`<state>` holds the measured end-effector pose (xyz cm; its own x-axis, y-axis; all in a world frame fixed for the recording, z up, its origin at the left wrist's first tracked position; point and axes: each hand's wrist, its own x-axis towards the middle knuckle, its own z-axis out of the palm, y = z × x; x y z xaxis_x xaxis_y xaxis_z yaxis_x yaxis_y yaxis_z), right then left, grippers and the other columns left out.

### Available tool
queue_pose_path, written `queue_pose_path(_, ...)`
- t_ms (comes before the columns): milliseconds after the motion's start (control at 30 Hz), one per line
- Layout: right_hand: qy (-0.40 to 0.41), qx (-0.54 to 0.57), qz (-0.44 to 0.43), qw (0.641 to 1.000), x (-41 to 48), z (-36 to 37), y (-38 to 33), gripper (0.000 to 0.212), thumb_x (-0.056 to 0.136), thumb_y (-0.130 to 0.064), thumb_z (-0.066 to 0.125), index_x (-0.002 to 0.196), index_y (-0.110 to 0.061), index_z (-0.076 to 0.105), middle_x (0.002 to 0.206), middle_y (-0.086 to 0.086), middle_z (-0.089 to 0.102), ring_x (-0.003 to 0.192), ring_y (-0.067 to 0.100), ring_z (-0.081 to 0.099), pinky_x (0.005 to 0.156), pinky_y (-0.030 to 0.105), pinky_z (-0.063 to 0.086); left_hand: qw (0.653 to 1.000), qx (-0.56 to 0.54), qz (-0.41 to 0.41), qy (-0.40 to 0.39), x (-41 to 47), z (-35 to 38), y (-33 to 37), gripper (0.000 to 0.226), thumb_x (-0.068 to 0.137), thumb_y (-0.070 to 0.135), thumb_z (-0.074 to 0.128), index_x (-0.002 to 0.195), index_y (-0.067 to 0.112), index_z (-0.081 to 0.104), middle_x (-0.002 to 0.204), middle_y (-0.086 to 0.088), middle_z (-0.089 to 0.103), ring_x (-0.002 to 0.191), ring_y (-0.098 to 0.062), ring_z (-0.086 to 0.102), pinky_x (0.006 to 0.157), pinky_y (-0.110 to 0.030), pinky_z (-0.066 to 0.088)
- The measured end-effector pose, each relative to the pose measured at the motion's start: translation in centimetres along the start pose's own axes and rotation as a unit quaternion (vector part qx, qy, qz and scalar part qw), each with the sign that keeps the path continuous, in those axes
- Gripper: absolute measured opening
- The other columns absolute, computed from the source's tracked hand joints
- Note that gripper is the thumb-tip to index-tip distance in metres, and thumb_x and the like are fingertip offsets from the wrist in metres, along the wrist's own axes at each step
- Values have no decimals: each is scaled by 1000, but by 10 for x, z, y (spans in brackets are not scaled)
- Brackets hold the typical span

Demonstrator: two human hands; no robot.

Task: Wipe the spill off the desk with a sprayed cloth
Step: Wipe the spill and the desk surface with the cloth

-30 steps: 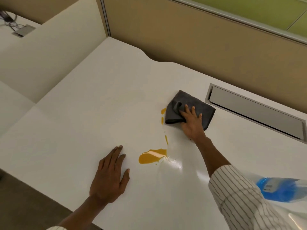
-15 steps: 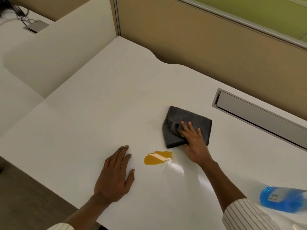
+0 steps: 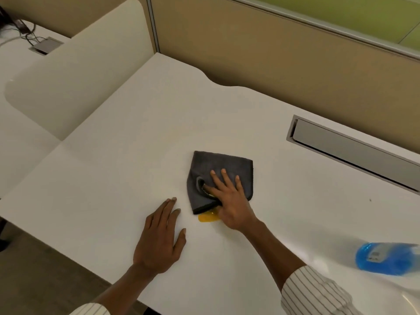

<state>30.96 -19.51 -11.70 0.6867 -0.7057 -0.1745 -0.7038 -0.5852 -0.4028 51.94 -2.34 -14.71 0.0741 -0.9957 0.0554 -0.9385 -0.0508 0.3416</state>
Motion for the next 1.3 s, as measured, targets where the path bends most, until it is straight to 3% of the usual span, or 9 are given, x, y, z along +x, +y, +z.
queue_pose_path(200,12,56,90,994,-21,-17,18,76,84,-43,24,158,-33,38,174,-5,11,162,27,-4,128,61,-5,1000,9,4,3,0,1,1,55,103,44,50,146,10,57,170,-11,38,158,-27,36,120,-46,42)
queue_pose_path(367,-9,1,137,991,47,-24,0,66,102,-20,49,162,-37,27,176,0,6,161,31,-7,127,63,-7,1000,3,6,1,-1,3,0,56,104,43,51,148,10,55,171,-11,36,159,-26,32,121,-46,41)
queue_pose_path(500,-33,-7,80,996,56,-10,-30,65,102,-24,44,162,-39,24,176,-1,4,161,30,-10,127,63,-9,1000,-13,6,2,-1,1,-2,55,104,44,50,147,10,56,170,-11,38,159,-26,34,121,-46,42)
queue_pose_path(667,-41,32,60,997,-9,1,-43,73,88,-27,35,160,-36,31,174,-8,6,161,24,-9,128,58,-8,999,-35,13,-16,-4,-1,-6,59,107,45,48,155,11,47,174,-9,29,162,-22,25,122,-43,40)
queue_pose_path(833,20,41,155,987,-58,-4,3,75,90,-2,50,157,-34,39,169,-18,7,162,20,-1,129,61,5,999,-32,8,-33,-25,-14,-21,79,108,57,41,167,8,23,180,-6,0,167,-19,2,131,-34,21)
queue_pose_path(933,45,64,216,973,-77,-5,17,76,90,4,55,157,-30,40,167,-17,6,162,24,3,126,65,10,999,-24,-24,-27,-38,-24,-40,89,104,64,44,168,7,20,180,-6,-1,167,-21,3,131,-39,23)
queue_pose_path(1100,87,52,250,963,-104,26,-29,73,86,-16,41,157,-31,40,171,-5,5,160,30,-5,125,69,4,999,-5,-38,-18,-54,-30,-76,95,100,70,46,165,4,28,180,-10,5,166,-26,9,129,-44,20)
queue_pose_path(1300,66,7,218,974,-76,62,-94,82,83,-19,41,161,-41,27,175,0,-1,160,35,-13,124,70,-3,999,9,-29,-33,-54,-31,-84,96,99,75,38,167,8,23,180,-8,4,166,-27,9,130,-47,22)
